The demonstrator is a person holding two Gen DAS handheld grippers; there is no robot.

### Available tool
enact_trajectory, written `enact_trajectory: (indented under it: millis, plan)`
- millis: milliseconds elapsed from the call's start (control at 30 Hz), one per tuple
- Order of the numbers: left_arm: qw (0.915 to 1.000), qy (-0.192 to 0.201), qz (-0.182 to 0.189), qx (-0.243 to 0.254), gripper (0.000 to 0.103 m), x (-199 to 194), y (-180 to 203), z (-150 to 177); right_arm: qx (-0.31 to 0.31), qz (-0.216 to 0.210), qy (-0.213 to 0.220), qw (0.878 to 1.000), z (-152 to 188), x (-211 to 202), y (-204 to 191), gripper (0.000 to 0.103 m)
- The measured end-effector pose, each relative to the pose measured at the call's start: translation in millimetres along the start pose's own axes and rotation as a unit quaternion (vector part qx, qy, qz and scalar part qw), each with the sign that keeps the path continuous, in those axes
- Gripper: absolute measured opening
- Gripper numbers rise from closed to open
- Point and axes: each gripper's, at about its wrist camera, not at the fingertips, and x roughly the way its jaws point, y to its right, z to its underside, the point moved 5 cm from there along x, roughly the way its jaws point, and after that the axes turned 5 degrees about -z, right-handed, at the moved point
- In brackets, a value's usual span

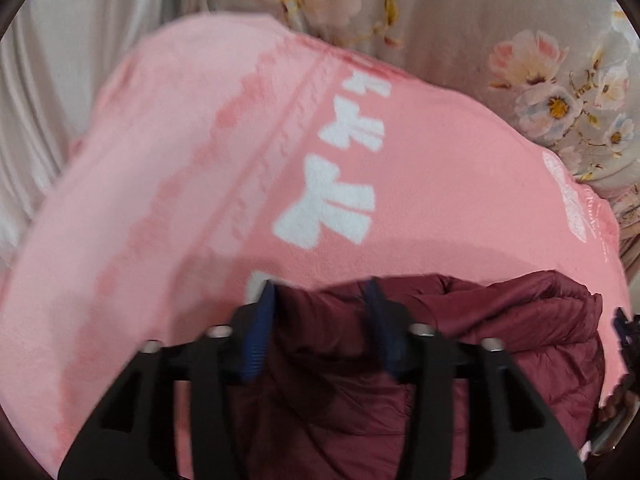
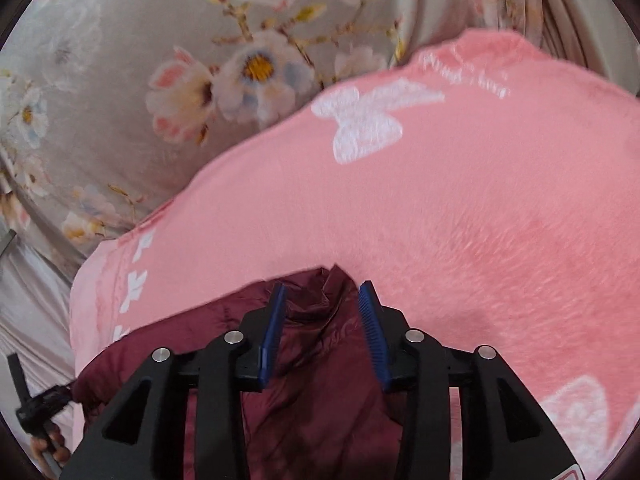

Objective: Fold large clothes

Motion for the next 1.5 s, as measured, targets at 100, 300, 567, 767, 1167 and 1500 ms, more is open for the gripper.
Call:
enact_trajectory:
  millis: [100, 300, 567, 767, 1167, 1500]
  plan:
    - [0.9920, 0.089, -0.086, 0.023, 0.087, -38.9, -4.8, -16.5, -0.048, -0.022, 0.002, 0.999, -0.6, -18.7, -37.4, 0.039]
    - [0.9934, 0.076, -0.018, 0.083, 0.087, -58.6, 66.9, -16.5, -0.188, -0.044, -0.057, 0.979, 28.8, 0.5, -138.8, 0.039]
    - [0.9875, 0.010, 0.026, 0.155, 0.085, 1.7, 178.8, 23.8, -0.253, -0.022, -0.134, 0.958, 70.6, 67.3, -191.8, 0.034]
    - [0.9926, -0.027, 0.018, 0.117, 0.084, 57.4, 181.7, 35.8, -0.220, -0.006, -0.167, 0.961, 85.3, 104.0, -165.4, 0.033]
    - [0.9947, 0.008, 0.008, 0.102, 0.090, 78.5, 182.5, 49.7, -0.244, 0.017, -0.142, 0.959, 101.0, 112.3, -167.3, 0.034]
    - [0.9943, 0.017, -0.003, 0.105, 0.092, 79.8, 186.4, 50.8, -0.244, 0.017, -0.143, 0.959, 100.0, 113.4, -164.9, 0.034]
